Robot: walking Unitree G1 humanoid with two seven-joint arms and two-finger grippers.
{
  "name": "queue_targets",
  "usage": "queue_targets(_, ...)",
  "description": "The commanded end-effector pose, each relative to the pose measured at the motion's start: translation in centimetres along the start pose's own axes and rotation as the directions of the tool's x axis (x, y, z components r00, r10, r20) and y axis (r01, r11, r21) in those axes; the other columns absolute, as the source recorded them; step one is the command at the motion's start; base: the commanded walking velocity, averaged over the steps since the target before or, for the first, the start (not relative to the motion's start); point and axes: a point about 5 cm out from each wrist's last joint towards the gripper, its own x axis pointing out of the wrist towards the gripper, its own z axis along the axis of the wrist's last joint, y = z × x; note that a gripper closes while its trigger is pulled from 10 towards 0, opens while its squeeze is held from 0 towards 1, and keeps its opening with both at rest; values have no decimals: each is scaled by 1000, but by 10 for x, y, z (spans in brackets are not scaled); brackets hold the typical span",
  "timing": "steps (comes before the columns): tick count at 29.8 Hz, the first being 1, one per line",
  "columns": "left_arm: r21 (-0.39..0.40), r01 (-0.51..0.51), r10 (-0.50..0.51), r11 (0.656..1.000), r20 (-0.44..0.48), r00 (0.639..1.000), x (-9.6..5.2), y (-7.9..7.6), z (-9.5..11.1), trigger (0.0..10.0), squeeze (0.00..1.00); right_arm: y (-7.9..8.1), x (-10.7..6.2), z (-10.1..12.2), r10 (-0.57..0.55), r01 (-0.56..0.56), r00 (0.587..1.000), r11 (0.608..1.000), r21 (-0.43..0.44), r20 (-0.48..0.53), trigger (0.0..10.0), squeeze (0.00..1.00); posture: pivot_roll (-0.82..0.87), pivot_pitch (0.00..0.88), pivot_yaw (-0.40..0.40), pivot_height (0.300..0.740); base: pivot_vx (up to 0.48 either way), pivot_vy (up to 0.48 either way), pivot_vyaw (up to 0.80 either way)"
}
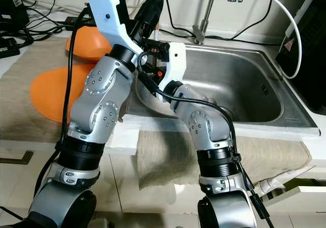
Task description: Kitchen organization
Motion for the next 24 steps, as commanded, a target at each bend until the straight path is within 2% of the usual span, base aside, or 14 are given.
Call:
queue_targets(1,-5,30,-30,1000,-31,999,4,-8,-5,10000,1000,-1,-1,0,-1,1,1000,1000,-4,6,0,0,21,0,-63,732,0,0,0)
queue_targets(10,-5,30,-30,1000,-46,998,3,-8,-8,10000,1000,-1,-1,-2,-2,2,1000,1000,-2,1,0,0,22,0,-67,732,0,0,0)
queue_targets(15,8,21,-21,1000,-50,999,3,-2,-6,10000,1000,-3,-2,-2,-10,10,1000,1000,-13,0,0,0,25,0,-67,732,0,0,0)
queue_targets(16,11,17,-17,1000,-50,999,3,0,-6,10000,871,-4,-2,-2,-15,15,1000,1000,-17,2,0,0,25,0,-67,732,0,0,0)
queue_targets(17,15,14,-14,1000,-49,999,4,1,-5,10000,118,-5,-3,-2,-20,21,1000,999,-25,5,0,0,24,0,-67,732,0,0,0)
queue_targets(18,20,10,-9,1000,-48,999,4,4,-4,10000,0,-8,-3,-1,-31,32,999,999,-42,11,0,0,24,0,-66,732,0,0,0)
queue_targets(24,41,-18,20,999,-55,998,3,16,-3,10000,0,-24,-4,13,-95,100,994,991,-91,59,0,0,22,0,-64,732,0,0,0)
